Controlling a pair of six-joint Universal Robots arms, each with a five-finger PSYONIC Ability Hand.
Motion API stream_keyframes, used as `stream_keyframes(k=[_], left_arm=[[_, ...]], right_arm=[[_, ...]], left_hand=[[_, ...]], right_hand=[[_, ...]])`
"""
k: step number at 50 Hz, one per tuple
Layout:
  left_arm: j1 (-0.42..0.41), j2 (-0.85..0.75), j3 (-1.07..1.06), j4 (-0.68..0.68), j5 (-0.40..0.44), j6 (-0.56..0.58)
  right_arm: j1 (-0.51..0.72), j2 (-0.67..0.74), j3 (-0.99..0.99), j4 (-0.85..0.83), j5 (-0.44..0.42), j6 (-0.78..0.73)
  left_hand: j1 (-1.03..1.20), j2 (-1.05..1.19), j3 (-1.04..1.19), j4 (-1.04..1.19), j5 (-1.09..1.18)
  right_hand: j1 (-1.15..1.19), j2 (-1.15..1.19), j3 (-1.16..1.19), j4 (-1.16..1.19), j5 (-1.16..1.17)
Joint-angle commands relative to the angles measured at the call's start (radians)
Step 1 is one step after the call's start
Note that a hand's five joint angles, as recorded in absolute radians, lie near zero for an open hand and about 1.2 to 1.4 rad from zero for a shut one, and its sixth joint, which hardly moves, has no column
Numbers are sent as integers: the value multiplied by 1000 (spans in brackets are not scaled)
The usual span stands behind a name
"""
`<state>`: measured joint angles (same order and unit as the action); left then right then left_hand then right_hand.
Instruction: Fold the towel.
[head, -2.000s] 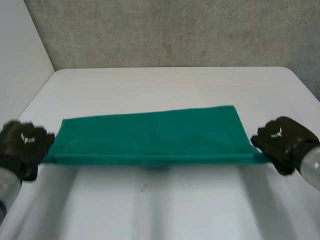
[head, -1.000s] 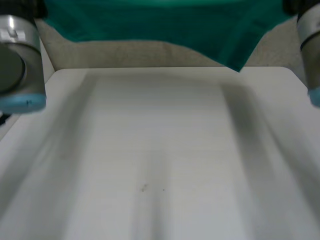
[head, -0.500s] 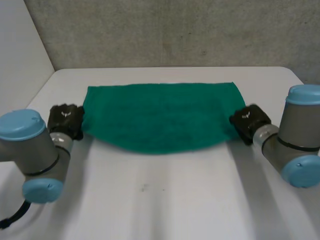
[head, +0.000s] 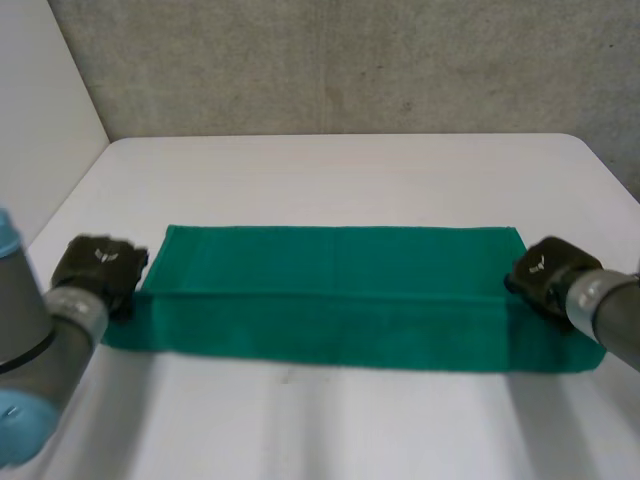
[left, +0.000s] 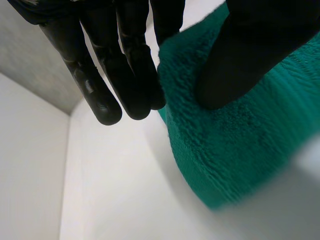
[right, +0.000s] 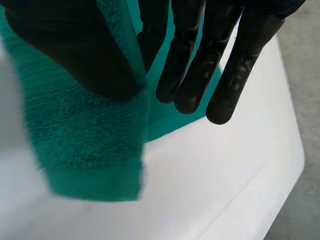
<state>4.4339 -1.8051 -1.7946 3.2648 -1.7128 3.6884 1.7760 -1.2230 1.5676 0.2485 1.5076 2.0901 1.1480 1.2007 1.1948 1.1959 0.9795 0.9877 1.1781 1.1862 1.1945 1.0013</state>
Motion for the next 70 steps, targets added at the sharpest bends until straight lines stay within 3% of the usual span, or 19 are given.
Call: stream_keyframes(k=[1,11,17,18,19,20,21,22,24,29,34,38,42,48,52,58,66,69,70], left_arm=[[-42,-327,312,159,-16,-1],[-45,-632,668,211,-28,5],[-45,-714,721,268,12,12],[-45,-721,712,307,28,12],[-45,-723,707,332,39,12],[-47,-723,693,370,67,13],[-47,-723,693,371,67,13],[-48,-721,684,387,80,15],[-65,-711,652,444,132,19],[-80,-665,626,475,153,33],[-82,-574,559,470,145,38],[-80,-519,506,466,131,35],[-77,-379,333,464,104,25],[-77,-249,141,464,107,2],[-79,-192,54,458,111,-70],[-71,-122,-2,409,117,-290],[-33,-120,-2,352,122,-421],[-27,-122,-5,352,121,-423],[-27,-122,-5,352,121,-423]], right_arm=[[32,209,-193,-138,23,111],[52,433,-428,-374,49,103],[52,566,-558,-449,42,107],[54,606,-592,-463,36,104],[54,606,-592,-463,36,103],[54,617,-601,-466,37,103],[54,635,-616,-466,45,105],[54,640,-623,-466,48,110],[54,642,-626,-465,48,117],[52,626,-600,-466,49,191],[37,409,-493,-453,42,446],[25,301,-396,-430,25,554],[-54,145,-235,-344,-59,631],[-107,76,-71,-238,-180,645],[-144,76,5,-224,-211,643],[-176,89,58,-268,-216,640],[-216,195,52,-409,-211,625],[-228,237,34,-437,-205,622],[-239,253,19,-433,-204,616]], left_hand=[[248,196,201,200,242],[248,196,201,200,242],[248,196,201,200,242],[248,196,201,200,242],[63,10,16,15,57],[-678,-730,-724,-725,-683],[-685,-738,-732,-733,-691],[-974,-1026,-1020,-1021,-979],[-974,-1026,-1020,-1021,-979],[-974,-1026,-1020,-1021,-979],[-974,-1026,-1020,-1021,-979],[-974,-1026,-1020,-1021,-979],[-974,-1026,-1020,-1021,-979],[-974,-1026,-1020,-1021,-979],[-974,-1026,-1020,-1021,-979],[-974,-1026,-1020,-1021,-979],[-974,-1026,-1020,-1021,-979],[-974,-1026,-1020,-1021,-979],[-974,-1026,-1020,-1021,-979]], right_hand=[[409,218,210,202,220],[409,218,210,202,220],[409,218,210,202,220],[-241,-432,-440,-448,-430],[-248,-438,-446,-455,-436],[-542,-732,-740,-748,-730],[-813,-1004,-1012,-1020,-1001],[-813,-1004,-1012,-1020,-1001],[-813,-1004,-1012,-1020,-1001],[-813,-1004,-1012,-1020,-1001],[-813,-1004,-1012,-1020,-1001],[-813,-1004,-1012,-1020,-1001],[-813,-1004,-1012,-1020,-1001],[-813,-1004,-1012,-1020,-1001],[-744,-935,-943,-951,-932],[-647,-838,-846,-854,-836],[-278,-468,-476,-485,-466],[123,-67,-75,-83,-65],[406,215,207,199,218]])
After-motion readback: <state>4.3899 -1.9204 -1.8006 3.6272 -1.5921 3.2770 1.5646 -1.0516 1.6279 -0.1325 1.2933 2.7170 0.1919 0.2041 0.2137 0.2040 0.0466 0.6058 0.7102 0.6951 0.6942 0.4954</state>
